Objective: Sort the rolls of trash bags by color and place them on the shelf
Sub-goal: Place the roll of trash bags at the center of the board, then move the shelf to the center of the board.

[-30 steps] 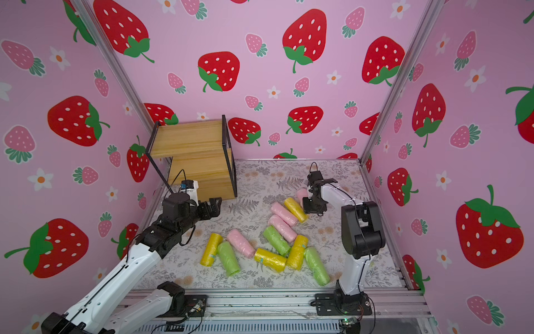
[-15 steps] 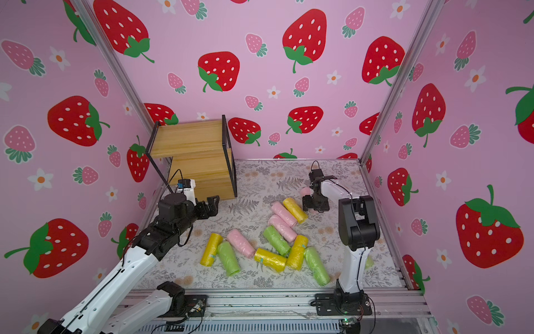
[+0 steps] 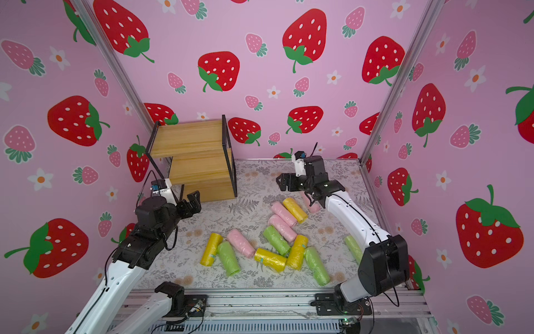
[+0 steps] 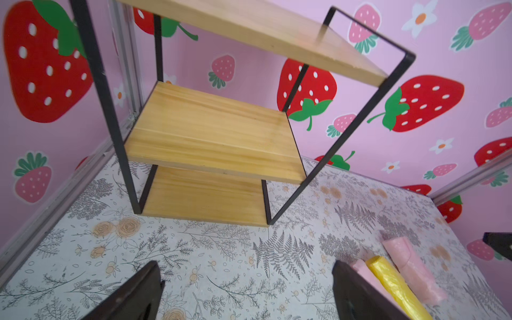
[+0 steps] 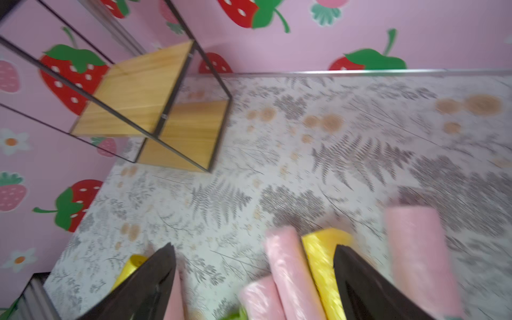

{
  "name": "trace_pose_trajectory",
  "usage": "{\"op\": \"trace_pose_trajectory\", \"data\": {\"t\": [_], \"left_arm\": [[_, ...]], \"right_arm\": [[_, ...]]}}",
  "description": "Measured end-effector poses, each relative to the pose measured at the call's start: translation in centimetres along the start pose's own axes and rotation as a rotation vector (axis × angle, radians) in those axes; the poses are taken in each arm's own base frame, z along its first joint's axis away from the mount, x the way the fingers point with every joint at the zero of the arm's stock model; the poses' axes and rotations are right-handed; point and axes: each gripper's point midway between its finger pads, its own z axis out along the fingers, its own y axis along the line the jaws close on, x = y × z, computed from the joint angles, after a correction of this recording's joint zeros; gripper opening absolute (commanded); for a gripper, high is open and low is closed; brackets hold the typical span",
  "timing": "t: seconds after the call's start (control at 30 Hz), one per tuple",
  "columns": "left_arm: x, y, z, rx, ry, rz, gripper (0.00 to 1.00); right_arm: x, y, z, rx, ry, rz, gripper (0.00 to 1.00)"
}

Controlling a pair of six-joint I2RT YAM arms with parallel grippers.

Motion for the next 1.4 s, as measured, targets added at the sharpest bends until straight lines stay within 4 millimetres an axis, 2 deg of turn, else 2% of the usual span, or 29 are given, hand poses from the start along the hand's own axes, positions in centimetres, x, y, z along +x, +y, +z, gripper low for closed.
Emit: {"op": "trace_pose_trajectory", "data": {"t": [0.1, 0.27, 0.4, 0.57, 0.67, 0.83, 0.97, 1.13, 1.4], "left_arm": [[-0.6, 1.5, -0.7, -0.020, -0.050, -0.041, 1.00], [-0.9, 3.9, -1.2, -0.053, -0.082, -0.096, 1.00], [-0.8, 5.1, -0.7, -0.059, -0.065, -0.122, 1.00], [0.1, 5.6, 0.8, -0.057, -0.008, -0.113, 1.00], [-0.1, 6.2, 1.5, -0.082, 0.011, -0.093, 1.00], [-2.7, 6.3, 2.4, -0.090, -0.027, 0.002, 0.97], [-4.5, 6.5, 4.1, -0.091, -0.044, 0.076, 0.96], [-4.8, 8.1, 6.8, -0.099, -0.035, 0.090, 0.95], [-5.0, 12.0, 11.2, -0.154, -0.031, 0.080, 0.93]], "right_arm": [[0.0, 3.1, 3.8, -0.109, -0.012, -0.029, 0.95], [1.3, 6.2, 10.0, -0.201, 0.001, -0.055, 0.95], [1.3, 8.3, 12.9, -0.258, -0.023, -0.076, 0.94], [0.6, 11.0, 14.1, -0.331, -0.062, -0.104, 0.94], [0.5, 12.2, 14.1, -0.357, -0.080, -0.131, 0.94], [-0.1, 13.9, 14.0, -0.377, -0.120, -0.184, 0.95], [-2.3, 15.0, 14.0, -0.387, -0.191, -0.226, 0.93], [-4.3, 15.8, 14.9, -0.398, -0.249, -0.253, 0.89], [-4.2, 15.3, 17.8, -0.381, -0.257, -0.268, 0.81]]}}
